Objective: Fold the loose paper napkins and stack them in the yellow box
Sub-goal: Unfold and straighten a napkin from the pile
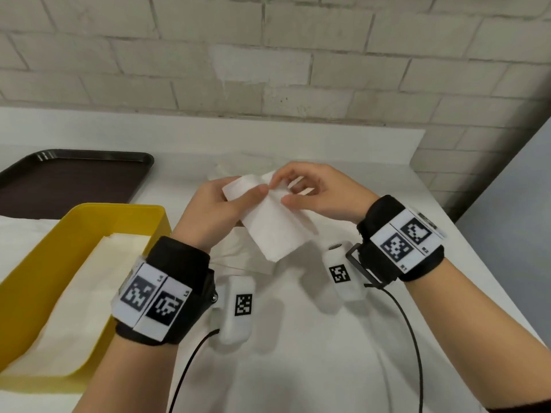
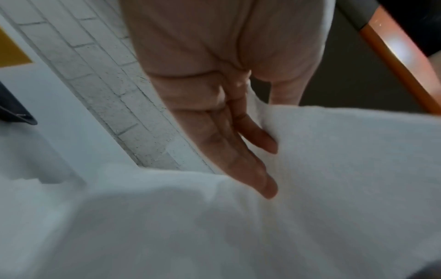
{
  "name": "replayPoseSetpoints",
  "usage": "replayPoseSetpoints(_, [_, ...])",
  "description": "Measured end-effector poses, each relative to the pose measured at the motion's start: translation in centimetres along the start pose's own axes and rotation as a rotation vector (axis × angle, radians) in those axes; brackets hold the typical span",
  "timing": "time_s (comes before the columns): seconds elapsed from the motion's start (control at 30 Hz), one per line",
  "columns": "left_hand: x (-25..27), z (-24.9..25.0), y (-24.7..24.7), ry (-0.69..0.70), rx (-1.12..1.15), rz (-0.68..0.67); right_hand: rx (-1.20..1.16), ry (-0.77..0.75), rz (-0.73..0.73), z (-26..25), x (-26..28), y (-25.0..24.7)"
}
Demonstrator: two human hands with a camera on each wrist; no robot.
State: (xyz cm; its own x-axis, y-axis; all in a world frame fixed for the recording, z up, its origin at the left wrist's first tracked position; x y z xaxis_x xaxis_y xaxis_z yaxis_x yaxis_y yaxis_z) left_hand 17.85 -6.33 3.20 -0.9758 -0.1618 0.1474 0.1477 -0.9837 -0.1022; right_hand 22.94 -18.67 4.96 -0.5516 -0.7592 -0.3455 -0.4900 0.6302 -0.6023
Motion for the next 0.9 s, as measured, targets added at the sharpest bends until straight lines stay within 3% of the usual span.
replayPoseSetpoints(0.2, [1.2,-0.2,0.7,-0.075,0.04,-0.127,-0.042,-0.074,-0.087,-1.3,1.1,0.6])
replayPoseSetpoints(0.33, [1.6,-0.2,0.6,-0.096,0.097,-0.149,-0.203,-0.016,-0.08,-1.4,1.6,0.8])
replayPoseSetpoints(0.43, [1.3,-0.7,-0.2,-0.126,0.2,-0.093,-0.329,0.024,0.016,-1.0,2.2,0.7])
replayPoseSetpoints(0.53, [1.3,-1.2,0.2,-0.134,0.559,-0.242,-0.44,0.091,0.237,0.3,2.5,-0.2])
replayPoseSetpoints(0.63, [1.2,-1.9,1.6,-0.121,0.593,-0.334,-0.51,0.153,0.387,1.5,2.5,-0.3])
replayPoseSetpoints(0.73, [0.8,-2.8,2.6,-0.149,0.464,-0.206,-0.351,0.228,0.34,2.2,2.3,0.6])
replayPoseSetpoints(0.83, [0.1,-3.8,1.9,-0.175,0.453,0.001,-0.215,0.282,0.252,3.0,2.3,1.2])
replayPoseSetpoints(0.9, [-0.1,-4.4,1.3,-0.184,0.465,0.059,-0.176,0.31,0.145,3.7,2.5,1.8])
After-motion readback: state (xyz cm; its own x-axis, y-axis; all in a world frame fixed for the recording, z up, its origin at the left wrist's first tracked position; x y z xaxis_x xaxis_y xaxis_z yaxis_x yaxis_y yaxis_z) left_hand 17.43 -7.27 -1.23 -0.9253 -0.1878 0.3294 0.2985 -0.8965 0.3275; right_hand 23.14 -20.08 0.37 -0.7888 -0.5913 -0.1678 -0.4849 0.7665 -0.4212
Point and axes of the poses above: each hand's wrist, its own x-axis away from the middle knuckle, its own y-axis out of the palm, z = x × y, the point moved 8 cm from there along -x, towards the middle knuckle, and after that the axes turned 15 degrees about -y, right-handed, at the moved point
